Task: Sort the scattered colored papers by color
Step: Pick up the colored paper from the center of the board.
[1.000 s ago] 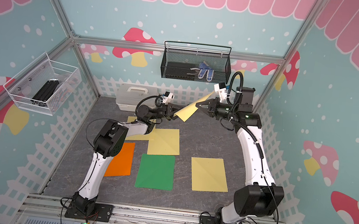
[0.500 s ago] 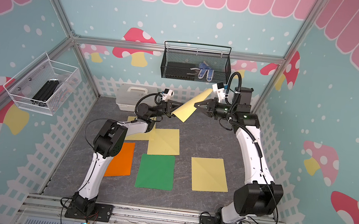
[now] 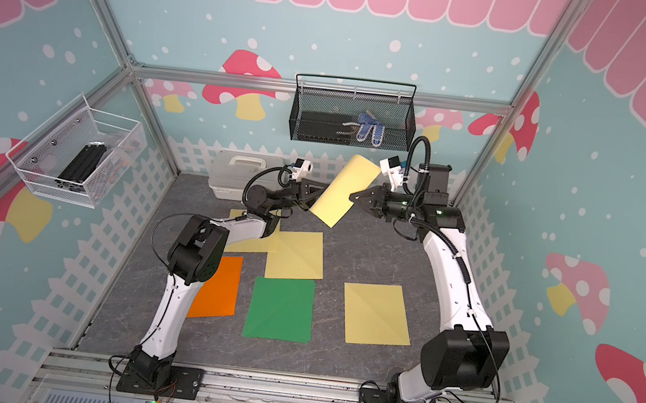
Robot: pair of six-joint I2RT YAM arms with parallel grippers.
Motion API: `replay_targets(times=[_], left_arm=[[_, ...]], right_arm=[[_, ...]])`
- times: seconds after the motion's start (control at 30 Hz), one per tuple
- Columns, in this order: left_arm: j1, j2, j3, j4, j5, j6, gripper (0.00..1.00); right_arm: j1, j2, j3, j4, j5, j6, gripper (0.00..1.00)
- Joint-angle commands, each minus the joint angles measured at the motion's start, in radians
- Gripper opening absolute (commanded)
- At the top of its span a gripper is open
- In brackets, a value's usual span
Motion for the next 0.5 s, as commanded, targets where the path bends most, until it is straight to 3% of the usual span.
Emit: replay_targets(times=[0.0,0.47], left_arm=[[0.001,-0.035,-0.001,0.049,0.003,-0.026,0.45],[0.004,-0.066,-0.054,0.049,0.018,0.004,0.41]], right_arm=[[-0.005,-0.051,-0.020,-0.126,0.056,-0.093,0.01],[-0.023,-0.044,0.021,-0.350,0.241,-0.260,0.02]])
